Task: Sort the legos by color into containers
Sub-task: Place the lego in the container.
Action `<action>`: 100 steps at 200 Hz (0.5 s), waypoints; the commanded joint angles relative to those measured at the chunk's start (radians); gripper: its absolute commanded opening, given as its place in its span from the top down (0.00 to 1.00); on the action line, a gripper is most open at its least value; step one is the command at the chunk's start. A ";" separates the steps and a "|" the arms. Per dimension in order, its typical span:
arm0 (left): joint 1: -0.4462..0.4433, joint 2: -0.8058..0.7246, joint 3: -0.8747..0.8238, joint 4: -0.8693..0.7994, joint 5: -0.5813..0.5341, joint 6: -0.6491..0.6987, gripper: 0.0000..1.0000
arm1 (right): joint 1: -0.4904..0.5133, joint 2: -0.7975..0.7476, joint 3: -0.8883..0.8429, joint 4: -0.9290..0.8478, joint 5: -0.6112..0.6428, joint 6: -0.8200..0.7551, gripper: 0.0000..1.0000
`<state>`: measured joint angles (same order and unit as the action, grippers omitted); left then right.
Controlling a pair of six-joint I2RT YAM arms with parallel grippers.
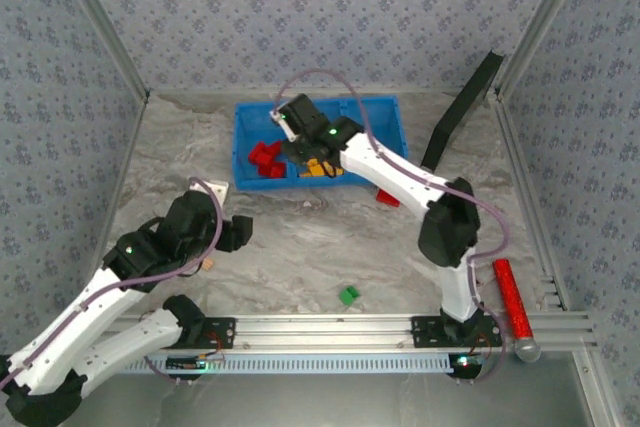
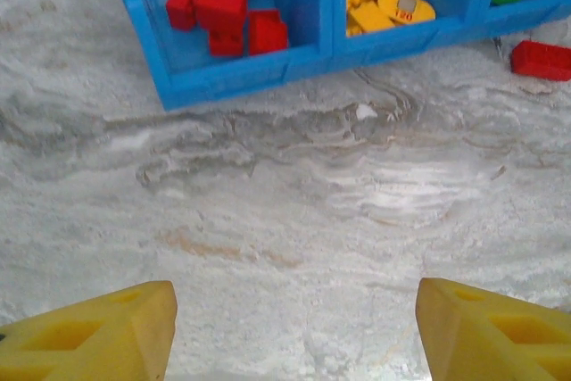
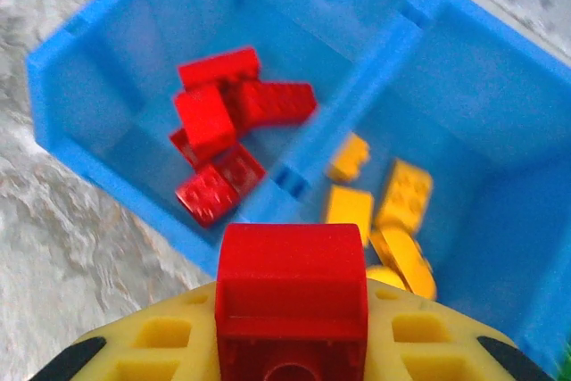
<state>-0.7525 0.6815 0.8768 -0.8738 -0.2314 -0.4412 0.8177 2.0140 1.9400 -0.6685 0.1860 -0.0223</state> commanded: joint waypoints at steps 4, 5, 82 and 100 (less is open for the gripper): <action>-0.001 -0.065 -0.048 -0.042 0.068 -0.082 0.27 | 0.029 0.108 0.117 0.037 -0.032 -0.112 0.77; -0.001 -0.067 -0.051 -0.042 0.072 -0.083 0.27 | 0.030 0.113 0.121 0.038 -0.033 -0.113 0.77; -0.104 -0.064 -0.083 -0.063 0.230 -0.137 0.16 | 0.028 0.452 0.460 0.006 -0.039 -0.233 0.75; -0.142 -0.044 -0.100 -0.039 0.243 -0.167 0.14 | 0.021 0.512 0.523 -0.023 -0.025 -0.245 0.74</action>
<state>-0.8547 0.6201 0.7876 -0.9310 -0.0296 -0.5583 0.8509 2.4588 2.3665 -0.6399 0.1520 -0.2157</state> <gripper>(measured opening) 0.850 0.320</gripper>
